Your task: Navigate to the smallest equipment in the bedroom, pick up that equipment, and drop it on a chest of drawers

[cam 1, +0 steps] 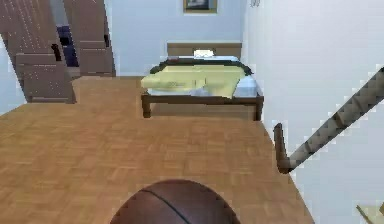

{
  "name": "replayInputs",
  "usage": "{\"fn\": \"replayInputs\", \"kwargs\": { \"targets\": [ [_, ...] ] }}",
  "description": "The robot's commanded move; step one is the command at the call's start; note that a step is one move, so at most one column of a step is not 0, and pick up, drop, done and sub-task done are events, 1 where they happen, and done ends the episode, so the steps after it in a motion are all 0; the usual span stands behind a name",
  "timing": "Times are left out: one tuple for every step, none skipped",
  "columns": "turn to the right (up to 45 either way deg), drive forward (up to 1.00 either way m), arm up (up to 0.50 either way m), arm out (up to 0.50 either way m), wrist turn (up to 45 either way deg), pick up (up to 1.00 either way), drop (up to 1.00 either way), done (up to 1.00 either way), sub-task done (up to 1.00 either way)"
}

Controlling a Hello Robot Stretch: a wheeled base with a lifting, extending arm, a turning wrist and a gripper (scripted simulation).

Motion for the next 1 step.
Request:
{"fn": "replayInputs", "kwargs": {
  "targets": [
    [-45.0,0.00,0.00,0.00,0.0,0.00,0.00,0.00,0.00]
  ]
}}
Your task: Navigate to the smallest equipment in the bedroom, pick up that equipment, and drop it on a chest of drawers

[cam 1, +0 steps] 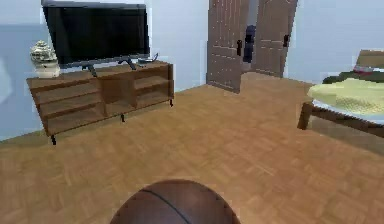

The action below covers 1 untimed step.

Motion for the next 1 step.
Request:
{"fn": "replayInputs", "kwargs": {
  "targets": [
    [-30.0,0.00,0.00,0.00,0.0,0.00,0.00,0.00,0.00]
  ]
}}
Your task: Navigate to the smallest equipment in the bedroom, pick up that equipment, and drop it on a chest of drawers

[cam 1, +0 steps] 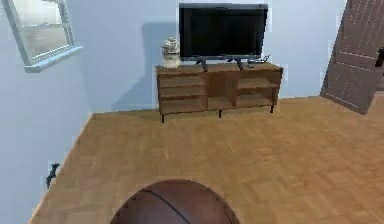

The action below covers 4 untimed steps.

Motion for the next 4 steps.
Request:
{"fn": "replayInputs", "kwargs": {
  "targets": [
    [0.0,0.10,0.00,0.00,0.0,0.00,0.00,0.00,0.00],
    [-45.0,0.00,0.00,0.00,0.0,0.00,0.00,0.00,0.00],
    [-45.0,0.00,0.00,0.00,0.0,0.00,0.00,0.00,0.00],
    [0.0,0.30,0.00,0.00,0.0,0.00,0.00,0.00,0.00]
  ]
}}
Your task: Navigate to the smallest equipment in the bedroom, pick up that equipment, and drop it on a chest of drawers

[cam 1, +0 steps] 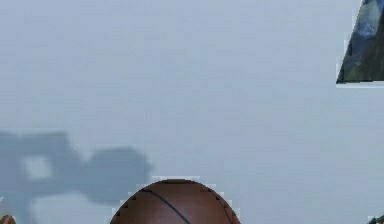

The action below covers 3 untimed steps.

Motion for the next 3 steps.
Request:
{"fn": "replayInputs", "kwargs": {
  "targets": [
    [3.0,0.00,0.00,0.00,0.0,0.00,0.00,0.00,0.00],
    [-9.0,0.00,0.00,0.00,0.0,0.00,0.00,0.00,0.00],
    [15.0,0.00,0.00,0.00,0.0,0.00,0.00,0.00,0.00]
  ]
}}
